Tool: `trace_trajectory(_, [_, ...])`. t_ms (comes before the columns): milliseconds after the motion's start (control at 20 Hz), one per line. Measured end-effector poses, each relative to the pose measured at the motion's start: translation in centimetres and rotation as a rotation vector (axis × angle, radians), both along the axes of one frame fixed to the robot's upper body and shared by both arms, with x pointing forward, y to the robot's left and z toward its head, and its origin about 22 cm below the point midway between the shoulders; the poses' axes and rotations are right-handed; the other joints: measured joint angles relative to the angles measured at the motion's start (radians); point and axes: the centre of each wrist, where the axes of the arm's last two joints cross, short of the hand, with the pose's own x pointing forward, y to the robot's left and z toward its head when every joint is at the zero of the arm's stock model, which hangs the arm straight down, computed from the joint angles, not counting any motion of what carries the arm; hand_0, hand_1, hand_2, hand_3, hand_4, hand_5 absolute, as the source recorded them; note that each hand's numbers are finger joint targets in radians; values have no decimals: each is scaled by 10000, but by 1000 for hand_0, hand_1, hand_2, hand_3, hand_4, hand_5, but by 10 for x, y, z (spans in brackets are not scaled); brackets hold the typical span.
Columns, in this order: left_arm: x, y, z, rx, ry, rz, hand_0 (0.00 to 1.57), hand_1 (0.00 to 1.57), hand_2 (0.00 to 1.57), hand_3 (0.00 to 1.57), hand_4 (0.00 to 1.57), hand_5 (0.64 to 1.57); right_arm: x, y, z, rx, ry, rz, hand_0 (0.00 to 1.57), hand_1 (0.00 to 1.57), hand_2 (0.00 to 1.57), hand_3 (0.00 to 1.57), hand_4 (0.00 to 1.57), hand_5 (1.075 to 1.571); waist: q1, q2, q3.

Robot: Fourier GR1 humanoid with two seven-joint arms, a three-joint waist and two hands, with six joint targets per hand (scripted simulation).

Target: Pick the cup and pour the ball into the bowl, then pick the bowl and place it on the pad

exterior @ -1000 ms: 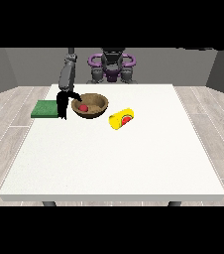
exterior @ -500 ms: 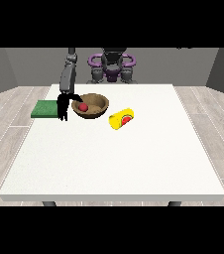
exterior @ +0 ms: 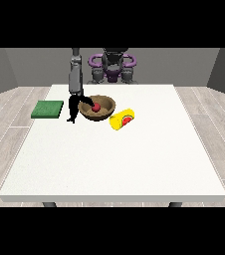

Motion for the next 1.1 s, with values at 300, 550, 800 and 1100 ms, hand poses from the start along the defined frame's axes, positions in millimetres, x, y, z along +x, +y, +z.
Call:
trace_trajectory(300, [-5, 10, 4, -21, -162, -85, 0, 0, 0, 0, 0, 1546, -6, -5, -4, -812, 383, -732, 1571, 1571, 1571, 1571, 1178, 1417, 184, 24, -132])
trace_trajectory(550, [-1, 17, -5, -191, 152, -1, 0, 0, 0, 0, 0, 1546, -7, -8, 0, -2378, 1557, -1047, 1571, 1571, 1571, 1571, 1167, 1473, 159, -207, -45])
trace_trajectory(800, [7, 44, -44, -475, 1097, 458, 0, 0, 0, 0, 0, 1547, 2, -14, 25, -3496, 3200, -919, 1571, 1571, 1571, 1571, 1263, 1464, -389, -911, 103])
trace_trajectory(1100, [-5, 90, -74, -749, 1649, 1287, 0, 0, 0, 0, 0, 1542, 18, -11, 74, -4112, 4123, -533, 1571, 1571, 1571, 1571, 1300, 1492, -1176, -1468, 175])
